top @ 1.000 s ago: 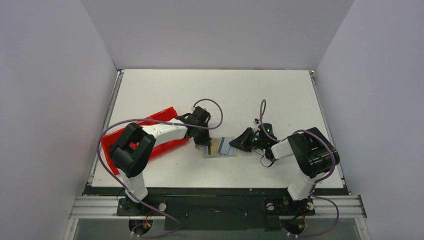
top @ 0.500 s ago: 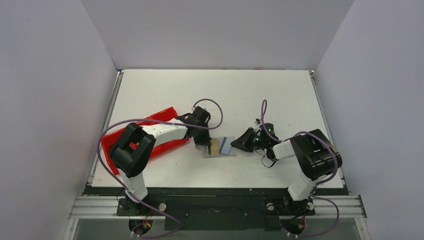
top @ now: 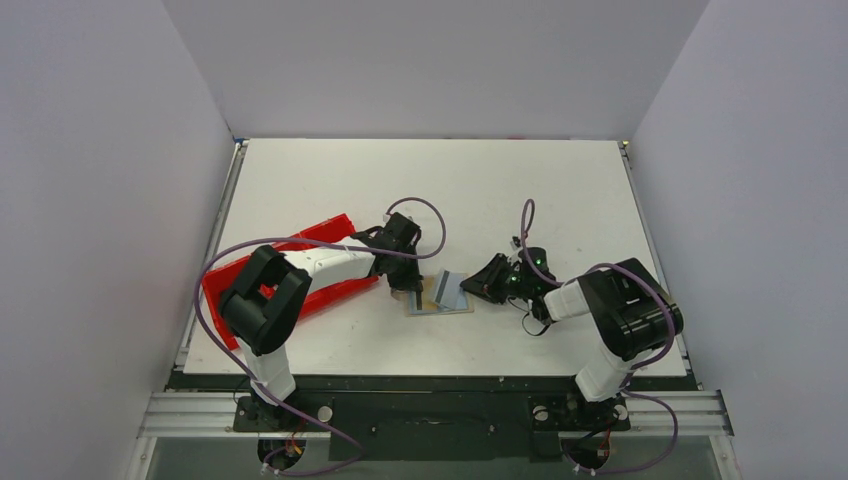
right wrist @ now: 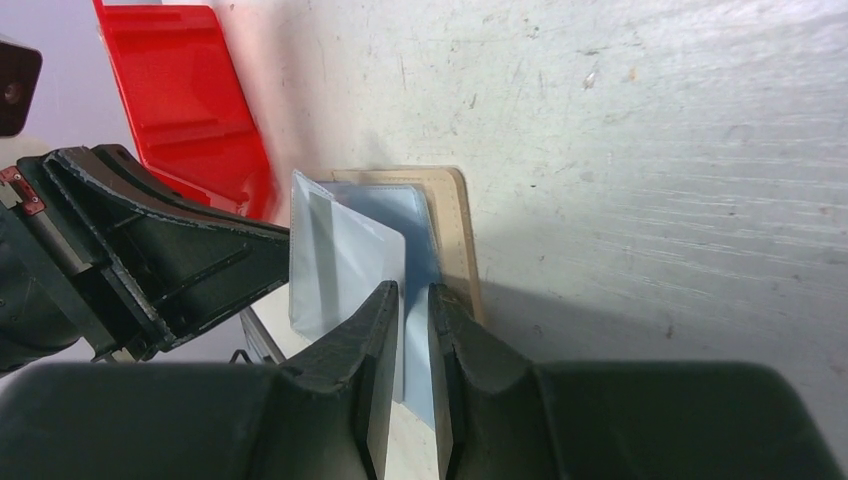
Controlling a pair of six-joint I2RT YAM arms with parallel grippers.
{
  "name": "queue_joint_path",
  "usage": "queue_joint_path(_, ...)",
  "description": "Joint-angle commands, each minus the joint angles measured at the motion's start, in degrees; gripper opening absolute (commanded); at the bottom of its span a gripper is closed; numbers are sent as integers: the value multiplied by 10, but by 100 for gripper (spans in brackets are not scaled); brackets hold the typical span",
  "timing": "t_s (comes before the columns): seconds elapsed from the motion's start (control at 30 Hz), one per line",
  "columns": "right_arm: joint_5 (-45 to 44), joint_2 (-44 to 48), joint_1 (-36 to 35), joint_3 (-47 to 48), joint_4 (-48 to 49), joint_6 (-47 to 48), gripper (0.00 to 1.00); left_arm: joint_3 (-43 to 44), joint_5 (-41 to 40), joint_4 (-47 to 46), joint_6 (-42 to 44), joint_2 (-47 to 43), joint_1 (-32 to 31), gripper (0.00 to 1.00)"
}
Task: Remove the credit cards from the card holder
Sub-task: Remove the credit card from the card holder.
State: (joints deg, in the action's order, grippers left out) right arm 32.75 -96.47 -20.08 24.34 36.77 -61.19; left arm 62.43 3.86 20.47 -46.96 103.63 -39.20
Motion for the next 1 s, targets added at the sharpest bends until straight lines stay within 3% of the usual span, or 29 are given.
queue_joint_path(0.0,-19,-7,-16,3,18,1,16,-21,-60,63,20,26,12,0)
queue_joint_path(0.6,-71,62,-43,43,-116,52,18,12,-62,98,41,-79,14,0)
queue_joint_path(0.97,-82,130,-57,67,-176,54,25,54,-10,85,60,-111,-1,0)
